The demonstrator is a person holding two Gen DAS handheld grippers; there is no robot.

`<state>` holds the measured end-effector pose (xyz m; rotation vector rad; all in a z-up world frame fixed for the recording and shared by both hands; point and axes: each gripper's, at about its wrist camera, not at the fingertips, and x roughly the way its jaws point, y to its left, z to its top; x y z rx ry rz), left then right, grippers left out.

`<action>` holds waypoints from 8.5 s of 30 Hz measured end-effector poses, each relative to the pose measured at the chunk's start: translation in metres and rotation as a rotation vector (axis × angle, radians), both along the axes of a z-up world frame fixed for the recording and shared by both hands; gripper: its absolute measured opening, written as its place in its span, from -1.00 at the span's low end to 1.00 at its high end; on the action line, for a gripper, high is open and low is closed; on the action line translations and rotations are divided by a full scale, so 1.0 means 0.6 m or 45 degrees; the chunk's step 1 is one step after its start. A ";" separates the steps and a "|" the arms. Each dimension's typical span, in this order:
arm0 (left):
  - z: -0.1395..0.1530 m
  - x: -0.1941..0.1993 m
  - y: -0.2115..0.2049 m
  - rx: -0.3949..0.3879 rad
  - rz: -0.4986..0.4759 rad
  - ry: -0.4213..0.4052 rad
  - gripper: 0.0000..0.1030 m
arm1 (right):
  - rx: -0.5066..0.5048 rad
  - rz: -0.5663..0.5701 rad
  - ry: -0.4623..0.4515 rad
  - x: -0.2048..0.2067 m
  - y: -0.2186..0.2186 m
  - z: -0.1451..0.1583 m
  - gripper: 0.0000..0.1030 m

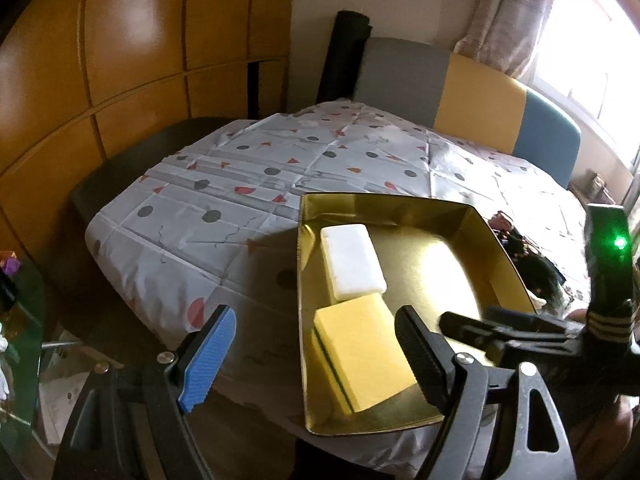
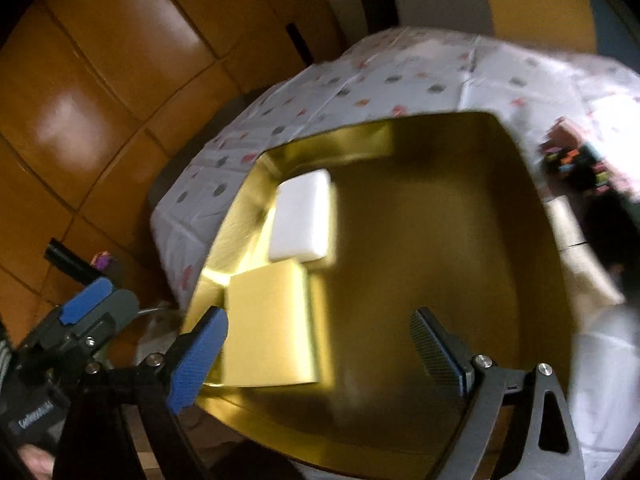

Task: Organize soft objects
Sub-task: 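Carry the yellow sponge into the tray and open the right gripper, then move the left gripper to the cream knitted cloth and grasp it, then lift the cloth toward the tray with the left gripper while the right gripper grasps the doll's beaded hair, then lower the cream cloth into the tray and open the left gripper, then carry the doll by its hair into the tray and open the right gripper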

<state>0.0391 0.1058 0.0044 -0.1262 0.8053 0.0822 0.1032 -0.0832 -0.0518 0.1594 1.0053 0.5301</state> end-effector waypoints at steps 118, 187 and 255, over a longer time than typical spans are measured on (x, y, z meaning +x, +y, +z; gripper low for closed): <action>-0.099 0.160 -0.526 0.237 -1.581 0.525 -0.64 | -0.083 -0.871 -0.149 -0.023 -0.566 0.035 0.88; -0.024 0.103 -0.090 -0.463 -0.395 0.192 -0.65 | -0.345 -0.153 0.078 0.014 -0.301 -0.103 -0.78; -0.022 0.023 -0.060 -0.138 -0.245 0.085 -0.03 | -0.348 -0.050 -0.086 0.098 -0.077 0.019 -0.77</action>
